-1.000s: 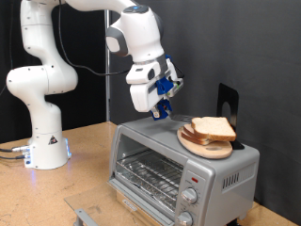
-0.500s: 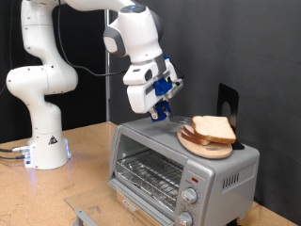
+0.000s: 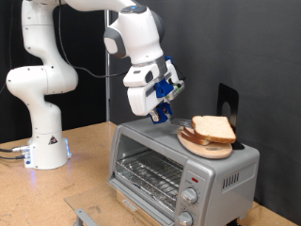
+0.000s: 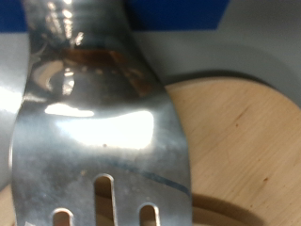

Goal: Make a piece of toast with the oven

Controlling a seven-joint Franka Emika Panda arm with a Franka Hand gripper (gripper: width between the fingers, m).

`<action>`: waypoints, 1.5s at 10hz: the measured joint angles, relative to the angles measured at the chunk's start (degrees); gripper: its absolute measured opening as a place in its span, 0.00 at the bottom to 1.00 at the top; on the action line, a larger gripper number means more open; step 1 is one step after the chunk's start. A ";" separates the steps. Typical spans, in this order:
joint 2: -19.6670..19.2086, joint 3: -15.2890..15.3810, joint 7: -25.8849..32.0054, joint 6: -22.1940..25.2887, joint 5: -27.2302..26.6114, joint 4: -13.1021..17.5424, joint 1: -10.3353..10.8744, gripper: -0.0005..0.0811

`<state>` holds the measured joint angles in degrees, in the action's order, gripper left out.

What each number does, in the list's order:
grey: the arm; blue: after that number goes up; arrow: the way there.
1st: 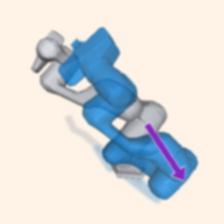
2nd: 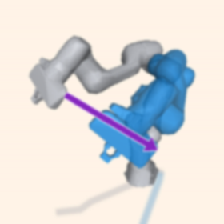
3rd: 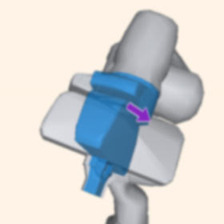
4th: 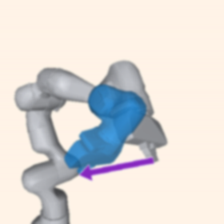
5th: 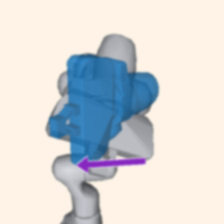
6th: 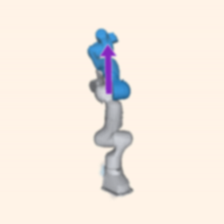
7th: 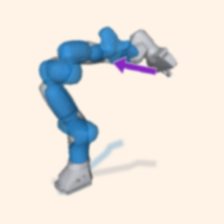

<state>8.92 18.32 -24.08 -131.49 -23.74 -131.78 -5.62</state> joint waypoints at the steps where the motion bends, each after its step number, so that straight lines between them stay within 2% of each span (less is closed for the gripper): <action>1: -0.45 0.00 -0.01 -0.01 0.25 0.45 -0.13 0.61; 12: -4.57 0.00 -2.34 -0.66 2.71 4.06 -0.41 0.61; 14: -4.88 0.10 -2.44 -2.69 2.98 3.99 -0.40 0.61; 15: -5.04 0.32 -2.37 -6.00 2.98 3.47 -0.39 0.61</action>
<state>3.88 18.64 -26.45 -137.49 -20.76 -128.31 -6.01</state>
